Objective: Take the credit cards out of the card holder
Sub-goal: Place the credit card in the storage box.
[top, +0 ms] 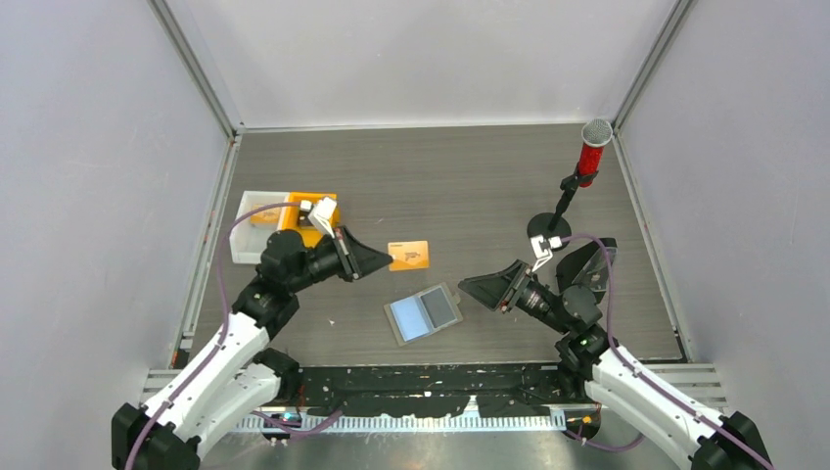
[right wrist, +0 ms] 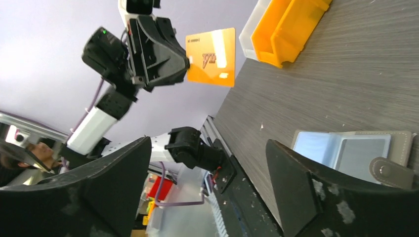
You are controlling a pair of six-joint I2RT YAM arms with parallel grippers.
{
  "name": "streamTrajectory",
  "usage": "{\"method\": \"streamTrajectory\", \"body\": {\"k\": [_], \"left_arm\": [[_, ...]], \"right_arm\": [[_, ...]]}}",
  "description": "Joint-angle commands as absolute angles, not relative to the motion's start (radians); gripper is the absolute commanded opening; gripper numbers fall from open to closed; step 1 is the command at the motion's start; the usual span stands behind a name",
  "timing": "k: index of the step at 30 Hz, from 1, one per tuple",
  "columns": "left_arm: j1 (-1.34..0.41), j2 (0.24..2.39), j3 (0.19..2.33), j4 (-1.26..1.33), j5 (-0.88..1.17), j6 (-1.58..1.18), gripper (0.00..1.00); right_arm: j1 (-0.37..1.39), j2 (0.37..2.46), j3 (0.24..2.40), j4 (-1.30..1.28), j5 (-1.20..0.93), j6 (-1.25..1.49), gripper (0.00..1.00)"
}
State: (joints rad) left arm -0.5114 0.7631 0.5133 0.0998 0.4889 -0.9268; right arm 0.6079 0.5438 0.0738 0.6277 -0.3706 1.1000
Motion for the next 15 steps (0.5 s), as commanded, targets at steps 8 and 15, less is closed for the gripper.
{"method": "streamTrajectory", "body": {"k": [8, 15], "left_arm": [[-0.122, 0.857, 0.800, -0.404, 0.843, -0.564, 0.00], [0.045, 1.043, 1.058, -0.697, 0.895, -0.303, 0.00]], "right_arm": [[0.609, 0.472, 0.145, 0.432, -0.415, 0.996, 0.95], [0.609, 0.501, 0.191, 0.364, -0.473, 0.941, 0.95]]}}
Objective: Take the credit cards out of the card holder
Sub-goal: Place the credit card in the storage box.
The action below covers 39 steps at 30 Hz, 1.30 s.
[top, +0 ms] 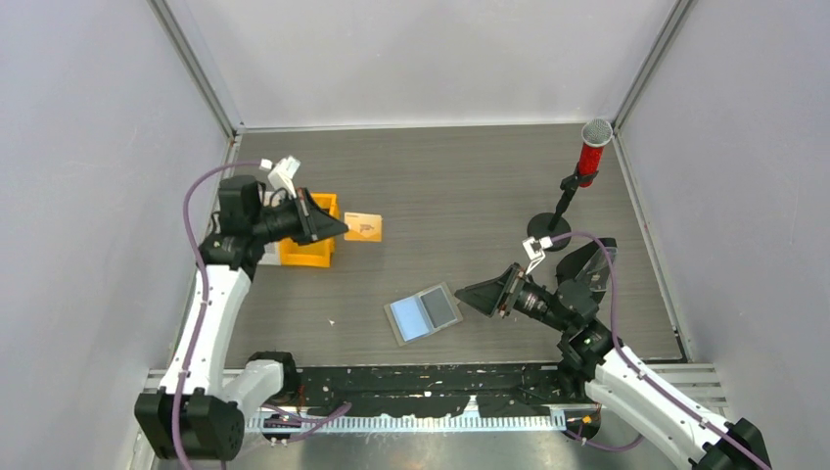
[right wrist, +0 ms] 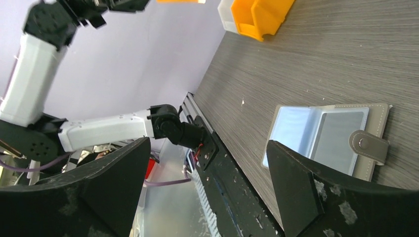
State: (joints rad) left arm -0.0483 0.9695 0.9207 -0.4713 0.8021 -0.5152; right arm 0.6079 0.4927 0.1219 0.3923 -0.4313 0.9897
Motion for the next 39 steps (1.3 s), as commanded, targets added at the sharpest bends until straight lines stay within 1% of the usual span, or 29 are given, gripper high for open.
{"method": "streamTrajectory", "body": {"k": [1, 3, 5, 12, 17, 20, 23, 28, 33, 36, 39], "left_arm": [[0.092, 1.080, 1.087, -0.765, 0.903, -0.263, 0.00], [0.150, 1.134, 1.173, -0.897, 0.872, -0.155, 0.00], [0.188, 1.175, 1.231, -0.958, 0.803, -0.113, 0.00], [0.221, 1.277, 1.348, -0.995, 0.717, -0.033, 0.00], [0.245, 1.364, 1.381, -0.939, 0.701, -0.014, 0.00], [0.250, 1.456, 1.443, -0.985, 0.678, 0.053, 0.00], [0.268, 1.526, 1.502, -1.010, 0.656, 0.082, 0.00], [0.278, 1.632, 1.619, -1.048, 0.621, 0.147, 0.00], [0.285, 1.736, 1.717, -1.158, 0.480, 0.221, 0.00], [0.302, 1.796, 1.791, -1.234, 0.474, 0.256, 0.00], [0.323, 1.809, 1.812, -1.234, 0.482, 0.268, 0.00]], "right_arm": [[0.609, 0.500, 0.192, 0.356, -0.481, 0.939, 0.95], [0.609, 0.494, 0.196, 0.341, -0.492, 0.933, 0.95], [0.608, 0.485, 0.201, 0.312, -0.492, 0.922, 0.95], [0.609, 0.487, 0.227, 0.199, -0.507, 0.866, 0.95], [0.609, 0.492, 0.263, 0.042, -0.500, 0.800, 0.95], [0.609, 0.494, 0.294, -0.085, -0.493, 0.739, 0.95], [0.609, 0.500, 0.338, -0.158, -0.468, 0.698, 0.95], [0.609, 0.556, 0.399, -0.215, -0.410, 0.663, 0.95], [0.608, 0.654, 0.454, -0.237, -0.399, 0.630, 0.95], [0.609, 0.716, 0.487, -0.239, -0.401, 0.611, 0.95], [0.609, 0.761, 0.510, -0.236, -0.395, 0.593, 0.95]]}}
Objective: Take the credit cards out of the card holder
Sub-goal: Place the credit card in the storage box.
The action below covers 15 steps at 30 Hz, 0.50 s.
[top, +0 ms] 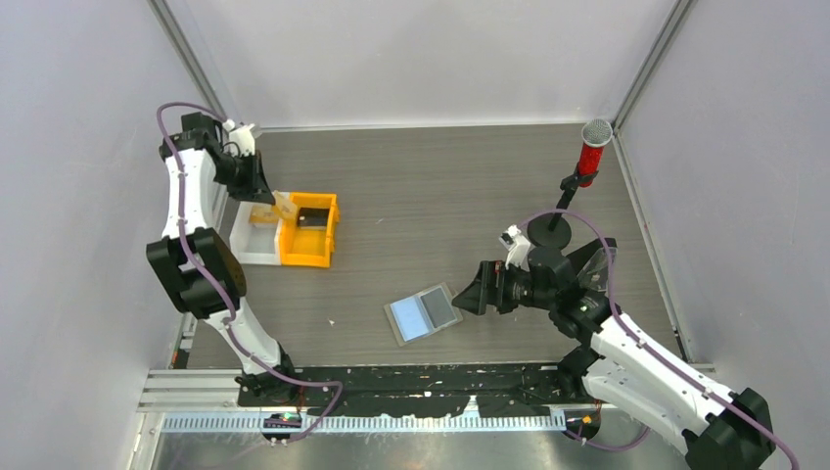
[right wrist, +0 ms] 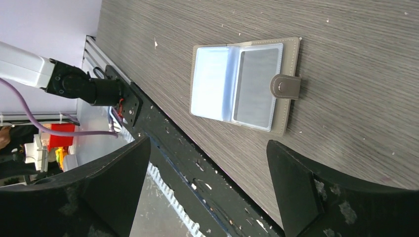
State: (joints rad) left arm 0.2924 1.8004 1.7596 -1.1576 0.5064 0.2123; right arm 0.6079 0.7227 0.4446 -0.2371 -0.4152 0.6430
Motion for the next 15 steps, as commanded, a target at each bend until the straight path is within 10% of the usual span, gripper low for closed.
{"method": "streamTrajectory", "body": {"k": [1, 15], "left_arm": [[0.331, 1.813, 1.821, -1.237, 0.487, 0.270, 0.00], [0.371, 1.939, 2.004, -1.323, 0.423, 0.260, 0.00]], "right_arm": [[0.609, 0.780, 0.518, -0.233, -0.393, 0.587, 0.95], [0.609, 0.858, 0.544, -0.206, -0.392, 0.551, 0.95]]}}
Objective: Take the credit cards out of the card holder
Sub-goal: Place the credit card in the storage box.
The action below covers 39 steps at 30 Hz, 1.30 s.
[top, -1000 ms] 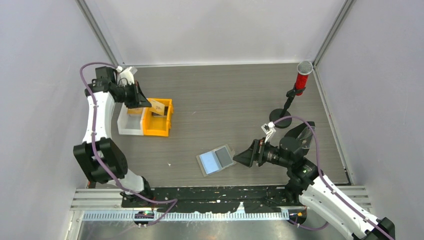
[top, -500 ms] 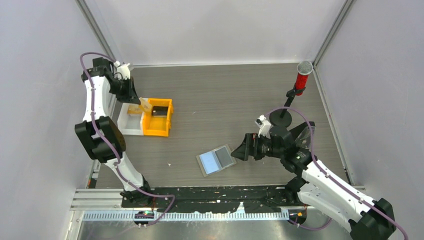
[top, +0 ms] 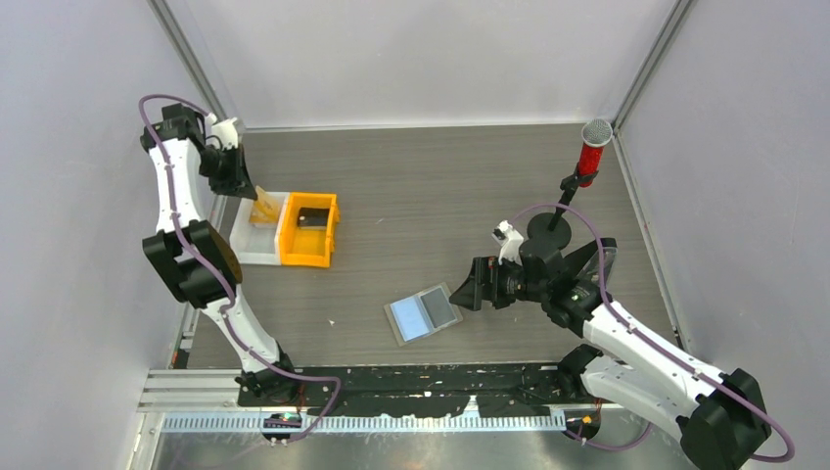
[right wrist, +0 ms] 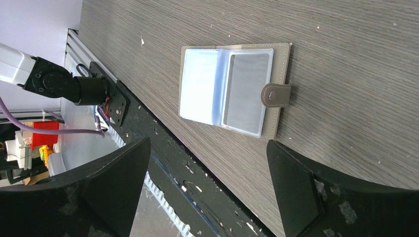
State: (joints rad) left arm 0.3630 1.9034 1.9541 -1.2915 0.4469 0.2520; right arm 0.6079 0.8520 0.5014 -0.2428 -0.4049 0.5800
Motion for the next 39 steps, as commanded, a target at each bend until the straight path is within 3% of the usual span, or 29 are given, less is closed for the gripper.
{"method": "streamTrajectory", "body": {"k": [1, 39], "left_arm": [[0.372, 1.947, 2.010, -1.319, 0.421, 0.253, 0.00], [0.373, 2.128, 2.052, -1.161, 0.443, 0.148, 0.00]], "right_arm": [[0.609, 0.861, 0.545, -0.205, -0.391, 0.547, 0.95], [0.609, 0.926, 0.589, -0.166, -0.359, 0.533, 0.95]]}}
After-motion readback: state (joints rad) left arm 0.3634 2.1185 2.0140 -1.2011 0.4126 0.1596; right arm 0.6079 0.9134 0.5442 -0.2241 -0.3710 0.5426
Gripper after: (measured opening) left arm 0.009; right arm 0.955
